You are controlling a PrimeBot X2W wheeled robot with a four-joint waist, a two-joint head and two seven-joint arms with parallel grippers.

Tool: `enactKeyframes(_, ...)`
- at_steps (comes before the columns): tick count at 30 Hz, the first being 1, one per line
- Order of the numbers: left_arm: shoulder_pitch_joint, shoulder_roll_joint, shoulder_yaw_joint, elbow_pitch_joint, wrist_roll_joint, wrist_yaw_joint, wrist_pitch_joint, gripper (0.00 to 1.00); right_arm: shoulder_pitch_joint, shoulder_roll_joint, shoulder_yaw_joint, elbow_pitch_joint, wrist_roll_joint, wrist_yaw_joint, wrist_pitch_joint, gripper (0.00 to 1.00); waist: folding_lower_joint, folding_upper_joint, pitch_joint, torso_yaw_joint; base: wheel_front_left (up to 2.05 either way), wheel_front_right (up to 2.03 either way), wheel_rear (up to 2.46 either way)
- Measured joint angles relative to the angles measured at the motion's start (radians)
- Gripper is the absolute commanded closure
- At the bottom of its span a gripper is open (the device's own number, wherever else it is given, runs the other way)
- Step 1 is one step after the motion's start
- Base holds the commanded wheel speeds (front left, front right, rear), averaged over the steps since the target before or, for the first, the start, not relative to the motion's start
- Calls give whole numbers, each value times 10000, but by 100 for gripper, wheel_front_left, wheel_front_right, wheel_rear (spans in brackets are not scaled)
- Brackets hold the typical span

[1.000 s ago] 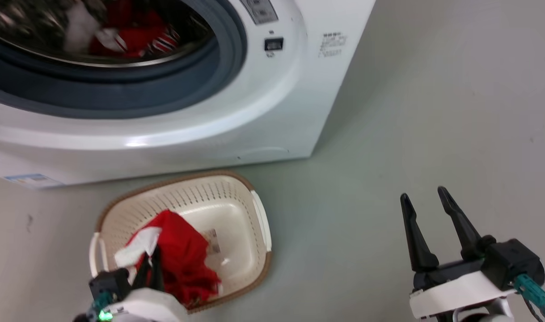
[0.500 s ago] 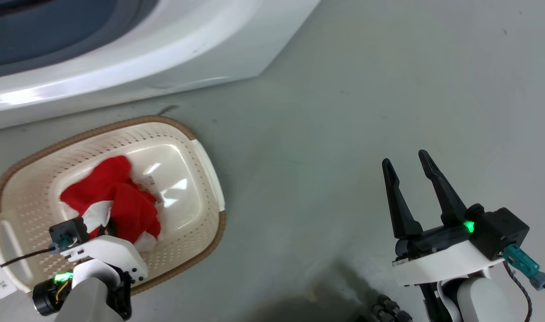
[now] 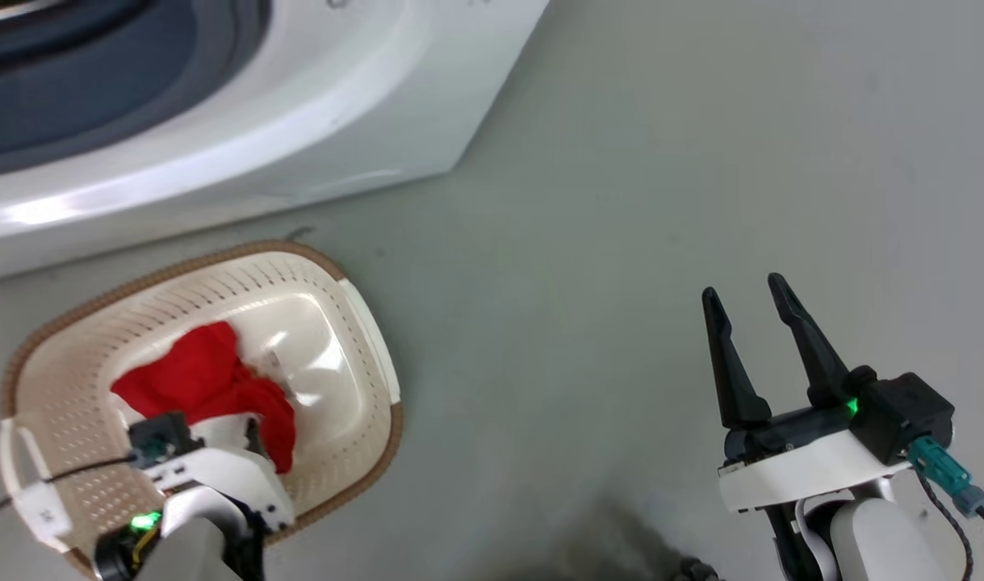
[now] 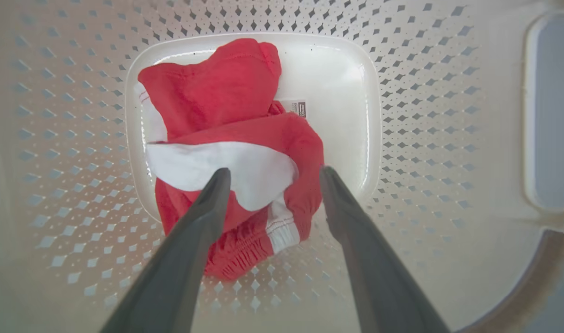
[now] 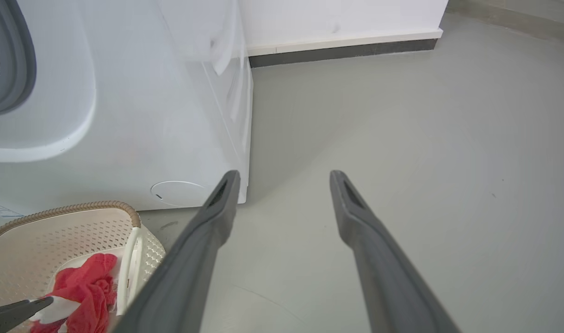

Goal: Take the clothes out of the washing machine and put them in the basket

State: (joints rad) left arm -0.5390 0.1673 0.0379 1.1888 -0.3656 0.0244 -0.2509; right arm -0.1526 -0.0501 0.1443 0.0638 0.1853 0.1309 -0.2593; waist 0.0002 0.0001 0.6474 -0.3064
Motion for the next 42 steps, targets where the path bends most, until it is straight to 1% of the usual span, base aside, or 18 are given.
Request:
enactKeyframes(3,329,-341,-73,-81,48,-121,-90,0,214,4,-190,-10,-245,0,13,0,-1,0,-647,191,0,0,0)
enactKeyframes(5,703,-548,-40,-545,75,-115,-92,0,400,4,-341,-69,-370,0,117,0,-1,0,-1107,347,0,0,0)
enactKeyframes(14,2674,-1091,104,-3693,627,-117,-121,0,1302,4,-614,-788,-717,0,815,0,-3,0,-2968,1275,0,0,0)
enactKeyframes(15,3150,-1135,81,-4813,819,-119,-121,0,1570,0,-750,-1055,-769,0,1014,0,-4,0,-3347,1657,0,0,0)
enactKeyframes(18,3436,-1150,-4,-5854,792,-109,-121,0,1731,2,-848,-1292,-825,2,1152,0,-4,0,-3607,2021,0,0,0)
enactKeyframes(22,3630,-1158,-408,-7131,652,132,-121,0,1867,0,-913,-1496,-874,0,1333,0,-4,0,-3870,2345,0,0,0)
enactKeyframes(28,3521,-1170,-911,-8713,1118,468,-121,0,2051,2,-997,-1718,-872,0,1459,0,-4,0,-4106,2586,0,0,0)
enactKeyframes(31,3123,-1170,-1028,-9123,1323,508,-121,0,2187,0,-1045,-1852,-871,0,1509,0,-4,0,-4145,2717,0,0,0)
enactKeyframes(34,2592,-1170,-1174,-9133,1475,485,-121,0,2240,0,-1057,-1990,-871,0,1553,0,-3,0,-4088,2858,0,0,0)
enactKeyframes(39,1333,-1172,-1254,-8427,1678,293,-123,0,2231,0,-1016,-2207,-886,0,1636,0,-4,0,-3725,2977,0,0,0)
enactKeyframes(42,394,-1154,-1231,-7676,1781,192,-121,0,2193,0,-988,-2288,-899,0,1674,0,-3,0,-3386,3022,0,0,0)
